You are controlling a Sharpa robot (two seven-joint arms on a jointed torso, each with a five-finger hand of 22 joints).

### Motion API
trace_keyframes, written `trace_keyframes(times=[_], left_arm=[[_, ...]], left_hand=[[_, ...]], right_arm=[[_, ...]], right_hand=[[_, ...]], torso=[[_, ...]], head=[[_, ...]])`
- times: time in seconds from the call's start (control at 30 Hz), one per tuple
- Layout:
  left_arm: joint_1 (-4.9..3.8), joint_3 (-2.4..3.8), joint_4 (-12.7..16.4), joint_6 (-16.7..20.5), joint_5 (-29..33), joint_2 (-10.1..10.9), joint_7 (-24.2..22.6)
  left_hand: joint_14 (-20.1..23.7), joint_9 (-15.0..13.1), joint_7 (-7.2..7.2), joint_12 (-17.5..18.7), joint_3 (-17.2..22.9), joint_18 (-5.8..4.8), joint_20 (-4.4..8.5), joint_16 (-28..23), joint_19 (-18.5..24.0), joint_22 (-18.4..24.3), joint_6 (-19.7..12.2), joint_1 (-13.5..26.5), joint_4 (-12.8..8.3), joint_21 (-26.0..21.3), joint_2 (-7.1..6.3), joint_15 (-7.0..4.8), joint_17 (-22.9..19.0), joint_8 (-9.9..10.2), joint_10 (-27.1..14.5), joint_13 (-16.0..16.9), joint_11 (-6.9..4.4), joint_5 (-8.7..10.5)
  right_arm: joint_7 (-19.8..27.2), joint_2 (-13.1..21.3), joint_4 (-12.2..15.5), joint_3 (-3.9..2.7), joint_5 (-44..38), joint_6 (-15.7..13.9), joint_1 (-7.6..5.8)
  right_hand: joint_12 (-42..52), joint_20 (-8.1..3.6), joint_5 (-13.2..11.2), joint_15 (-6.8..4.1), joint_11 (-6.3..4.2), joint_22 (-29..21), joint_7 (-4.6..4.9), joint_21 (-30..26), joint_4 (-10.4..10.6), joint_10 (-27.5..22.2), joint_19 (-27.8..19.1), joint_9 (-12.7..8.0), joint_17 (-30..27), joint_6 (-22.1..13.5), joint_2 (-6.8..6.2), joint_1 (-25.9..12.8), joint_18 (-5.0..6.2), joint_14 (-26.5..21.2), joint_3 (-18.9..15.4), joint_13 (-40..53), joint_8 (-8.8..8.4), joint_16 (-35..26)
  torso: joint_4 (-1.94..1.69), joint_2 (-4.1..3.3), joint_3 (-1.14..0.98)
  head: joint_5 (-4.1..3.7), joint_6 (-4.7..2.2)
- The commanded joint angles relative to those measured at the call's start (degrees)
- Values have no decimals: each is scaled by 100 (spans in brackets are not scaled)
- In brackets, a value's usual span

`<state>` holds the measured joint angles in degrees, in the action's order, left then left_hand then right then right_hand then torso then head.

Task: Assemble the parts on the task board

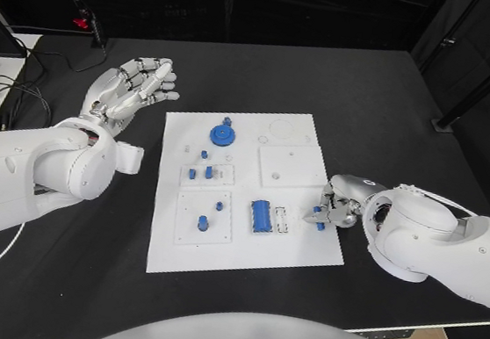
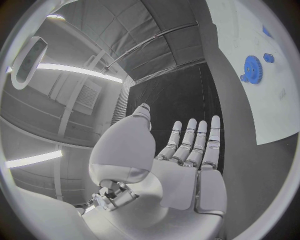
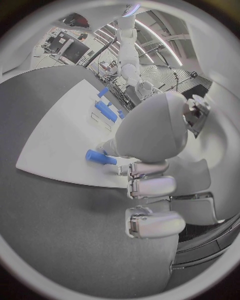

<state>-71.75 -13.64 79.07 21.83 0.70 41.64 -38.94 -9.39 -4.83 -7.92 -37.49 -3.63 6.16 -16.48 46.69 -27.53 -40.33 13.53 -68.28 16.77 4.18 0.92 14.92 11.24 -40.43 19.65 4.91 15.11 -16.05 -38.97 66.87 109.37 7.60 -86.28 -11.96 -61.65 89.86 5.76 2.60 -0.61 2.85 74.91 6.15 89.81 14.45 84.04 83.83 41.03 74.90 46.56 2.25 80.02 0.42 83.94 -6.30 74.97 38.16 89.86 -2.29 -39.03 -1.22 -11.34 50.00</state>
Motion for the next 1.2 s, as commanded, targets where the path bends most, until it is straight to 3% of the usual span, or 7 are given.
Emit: trace_keyframes(times=[0.03,0.17,0.27,0.53,0.83,1.1,1.2], left_arm=[[-7,5,7,-54,-2,3,-359],[-7,5,9,-54,-2,5,-358],[-7,5,10,-49,-2,9,-356],[-7,5,15,-49,-2,18,-353],[-7,5,9,-52,-2,17,-350],[-7,5,7,-57,-2,12,-347],[-7,5,4,-55,-2,15,-346]], left_hand=[[37,9,-913,-24,-24,-105,-7,29,-1,9,-47,24,-3,10,53,8,-5,-35,-41,-5,-12,-38],[37,9,-913,-25,-25,-105,-7,30,-1,10,-47,24,-3,10,54,8,-6,-36,-41,-5,-12,-39],[37,12,-913,-31,-27,-106,-7,37,0,11,-48,21,-2,11,66,8,-13,-40,-42,-9,-13,-44],[37,12,-913,-31,-27,-106,-7,37,0,11,-48,21,-2,11,66,8,-13,-40,-42,-9,-13,-44],[37,12,-913,-31,-27,-106,-7,37,0,11,-48,21,-2,11,66,8,-13,-40,-42,-9,-13,-44],[37,12,-913,-31,-27,-106,-7,37,0,11,-48,21,-2,11,66,8,-13,-40,-42,-9,-13,-44],[37,12,-913,-31,-27,-106,-7,37,0,11,-48,21,-2,11,66,8,-13,-40,-42,-9,-13,-44]], right_arm=[[-110,-19,-22,57,75,288,62],[-2,-12,-4,57,256,139,65],[139,-3,19,57,450,-115,67],[558,53,116,57,1061,-898,70],[1230,180,255,57,2316,-1758,70],[1588,227,300,56,2711,-2063,69],[1773,268,359,55,2826,-2129,67]], right_hand=[[14,-21,25,-21,-53,1509,-20,19,-107,596,617,-2367,1510,-36,81,321,-42,606,180,1503,-82,14],[14,-29,25,-22,-60,1509,-17,19,-256,596,617,-2463,1510,-67,167,659,-42,606,444,1503,-227,14],[14,-21,24,13,-2,1509,44,19,-307,596,617,-2600,1510,-69,201,796,-42,606,669,1503,-425,14],[14,11,28,51,48,1509,96,19,-409,596,617,-2802,1510,-33,238,956,-42,606,1081,1503,-698,14],[14,74,108,105,101,1509,161,19,-556,596,617,-3037,1510,289,131,907,-42,606,1659,1503,-989,14],[14,87,145,100,100,1509,148,19,-620,596,617,-3160,1510,492,26,744,-42,606,1990,1503,-1195,14],[14,85,310,94,100,1509,147,19,-557,596,617,-3202,1510,525,-39,574,-42,606,2032,1503,-1274,14]], torso=[[4,1,3],[1,2,0],[1,3,0],[-2,0,-1],[2,1,5],[1,2,-2],[2,2,-1]], head=[[-11,0],[-4,0],[-5,0],[19,0],[11,0],[24,0],[29,0]])
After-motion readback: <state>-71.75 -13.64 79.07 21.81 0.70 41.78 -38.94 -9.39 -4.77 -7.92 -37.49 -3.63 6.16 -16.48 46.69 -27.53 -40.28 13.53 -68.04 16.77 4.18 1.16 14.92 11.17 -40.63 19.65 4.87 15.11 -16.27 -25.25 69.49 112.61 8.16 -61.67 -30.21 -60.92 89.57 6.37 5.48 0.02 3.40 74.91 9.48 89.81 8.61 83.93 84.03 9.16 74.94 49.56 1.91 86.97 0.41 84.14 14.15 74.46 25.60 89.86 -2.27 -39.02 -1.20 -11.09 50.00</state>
